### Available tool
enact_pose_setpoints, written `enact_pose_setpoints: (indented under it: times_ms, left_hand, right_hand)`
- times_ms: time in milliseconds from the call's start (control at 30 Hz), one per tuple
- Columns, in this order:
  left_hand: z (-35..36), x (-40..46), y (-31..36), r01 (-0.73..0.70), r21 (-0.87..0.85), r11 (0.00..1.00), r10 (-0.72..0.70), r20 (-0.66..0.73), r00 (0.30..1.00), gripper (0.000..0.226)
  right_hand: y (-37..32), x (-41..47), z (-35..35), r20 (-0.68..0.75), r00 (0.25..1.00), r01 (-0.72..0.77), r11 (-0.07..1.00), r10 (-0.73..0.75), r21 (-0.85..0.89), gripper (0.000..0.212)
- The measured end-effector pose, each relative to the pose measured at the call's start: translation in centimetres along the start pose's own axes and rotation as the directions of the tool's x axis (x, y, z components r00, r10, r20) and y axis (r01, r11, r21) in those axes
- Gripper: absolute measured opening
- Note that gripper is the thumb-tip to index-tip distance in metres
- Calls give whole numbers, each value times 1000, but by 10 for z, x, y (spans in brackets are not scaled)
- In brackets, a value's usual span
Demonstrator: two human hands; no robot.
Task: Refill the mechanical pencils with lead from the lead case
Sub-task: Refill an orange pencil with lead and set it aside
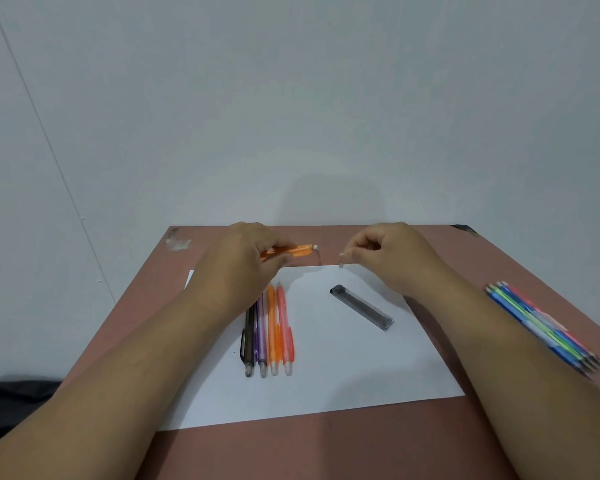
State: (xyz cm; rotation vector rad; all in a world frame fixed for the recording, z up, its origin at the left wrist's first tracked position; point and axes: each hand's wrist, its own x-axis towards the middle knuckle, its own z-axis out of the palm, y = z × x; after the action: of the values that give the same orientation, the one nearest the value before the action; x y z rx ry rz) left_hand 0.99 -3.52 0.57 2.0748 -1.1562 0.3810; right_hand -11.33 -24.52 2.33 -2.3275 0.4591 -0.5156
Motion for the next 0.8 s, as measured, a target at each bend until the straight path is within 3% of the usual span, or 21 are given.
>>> enact_pose_setpoints:
  times_ms: [167,333,433,533,800]
  left_hand:
    - [0,-1,1,-7,4,1000,7,-10,1000,17]
    - [0,-2,1,-5,4,1000,6,-17,1000,16]
    - [1,-1,2,-14,-1,1000,14,-19,1000,17]
    - [2,-1,7,-43,-24,999,43,-18,999,16]
    - [4,0,10,-94,-11,996,93,-50,994,20]
  right_hand:
    - [9,-1,3,107,991,-51,977,74,-207,12]
    - [5,-3,-1,79,994,-60,975,79,-215,11]
    - [-1,-4,-1,15,1000,-12,1000,13,-12,6]
    - [-12,-9,7,25,996,73,973,-81,218,19]
    - [-20,-8,18,-49,991,133,952,-124,277,13]
